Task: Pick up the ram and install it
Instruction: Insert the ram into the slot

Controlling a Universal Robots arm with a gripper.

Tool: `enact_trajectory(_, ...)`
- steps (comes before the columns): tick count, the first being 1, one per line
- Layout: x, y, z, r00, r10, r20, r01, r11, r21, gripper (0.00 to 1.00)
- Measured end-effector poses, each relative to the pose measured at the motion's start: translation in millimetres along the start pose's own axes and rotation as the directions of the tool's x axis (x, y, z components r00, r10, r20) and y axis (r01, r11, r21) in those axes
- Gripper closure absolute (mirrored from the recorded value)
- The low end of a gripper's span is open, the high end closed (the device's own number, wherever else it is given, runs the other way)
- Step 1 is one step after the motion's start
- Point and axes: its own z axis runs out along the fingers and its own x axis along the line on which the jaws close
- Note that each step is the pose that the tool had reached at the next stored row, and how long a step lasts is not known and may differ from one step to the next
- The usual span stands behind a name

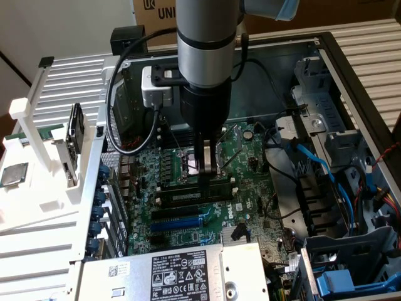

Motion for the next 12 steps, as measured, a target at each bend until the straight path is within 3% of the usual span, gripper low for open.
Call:
enact_trajectory(6, 0.0, 0.4, -0.1, 1.0000, 0.000, -0.0003, 0.000, 1.0000, 0.0000, 0.79)
enact_trajectory(10, -0.1, 0.4, -0.1, 1.0000, 0.000, -0.0075, 0.000, 1.0000, 0.0008, 0.79)
enact_trajectory(12, -0.2, 0.4, 0.0, 1.0000, 0.000, -0.0080, 0.000, 1.0000, 0.0012, 0.79)
